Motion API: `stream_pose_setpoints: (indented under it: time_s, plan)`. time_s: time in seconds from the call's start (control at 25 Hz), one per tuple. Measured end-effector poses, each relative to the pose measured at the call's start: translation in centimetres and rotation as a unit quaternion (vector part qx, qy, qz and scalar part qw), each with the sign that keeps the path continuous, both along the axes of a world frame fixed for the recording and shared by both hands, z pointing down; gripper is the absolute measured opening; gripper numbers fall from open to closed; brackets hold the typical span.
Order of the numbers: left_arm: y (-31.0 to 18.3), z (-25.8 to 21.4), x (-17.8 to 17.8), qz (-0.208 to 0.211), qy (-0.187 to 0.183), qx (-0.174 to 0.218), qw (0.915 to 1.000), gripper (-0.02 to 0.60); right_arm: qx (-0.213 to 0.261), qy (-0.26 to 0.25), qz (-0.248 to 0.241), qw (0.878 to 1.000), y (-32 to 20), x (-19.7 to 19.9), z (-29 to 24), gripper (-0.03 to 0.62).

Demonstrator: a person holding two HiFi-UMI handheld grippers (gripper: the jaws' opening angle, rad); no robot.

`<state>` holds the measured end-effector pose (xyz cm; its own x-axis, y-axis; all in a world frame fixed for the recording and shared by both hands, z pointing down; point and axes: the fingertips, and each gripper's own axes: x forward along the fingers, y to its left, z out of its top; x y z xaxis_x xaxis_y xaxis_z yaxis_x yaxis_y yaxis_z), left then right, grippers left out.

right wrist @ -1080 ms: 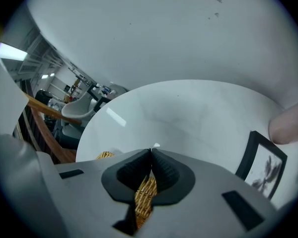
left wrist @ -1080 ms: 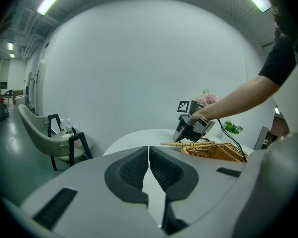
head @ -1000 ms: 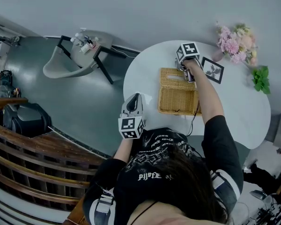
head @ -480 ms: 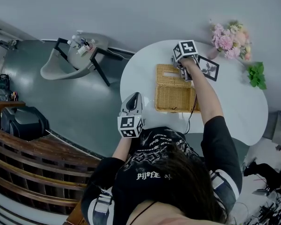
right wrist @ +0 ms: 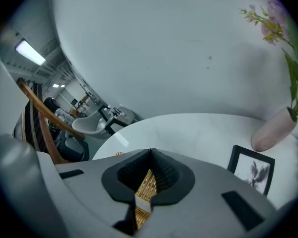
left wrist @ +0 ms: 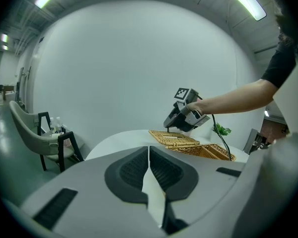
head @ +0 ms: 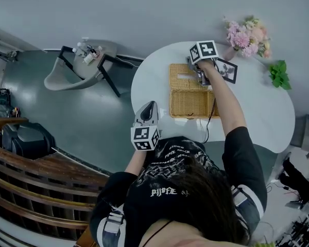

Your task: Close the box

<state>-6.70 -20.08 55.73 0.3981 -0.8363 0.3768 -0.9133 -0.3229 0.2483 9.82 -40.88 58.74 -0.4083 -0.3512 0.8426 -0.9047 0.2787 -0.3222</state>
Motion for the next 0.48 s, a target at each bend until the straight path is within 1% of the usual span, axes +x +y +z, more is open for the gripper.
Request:
stream_pose_setpoints:
  time_s: [0.2, 0.36, 0.48]
  plan:
    - [0.9, -0.5, 0.1, 0.003, -0.001, 0.008, 1.0, 0.029, 0.024, -0.003, 0.009, 1.0, 1.0, 0.3, -1.4, 0.037]
    - [1.5, -0.7, -0.5, -0.009, -0.007, 0.012, 0.9999, 0.029, 0.046, -0.001, 0.013, 0.999, 1.6, 0.5, -2.6, 0.037]
    - [1.8, -0.9, -0.4, -0.01, -0.002, 0.015, 0.9998, 0.029, 0.064, 0.001, 0.014, 0.998, 2.1, 0.7, -3.6, 0.035]
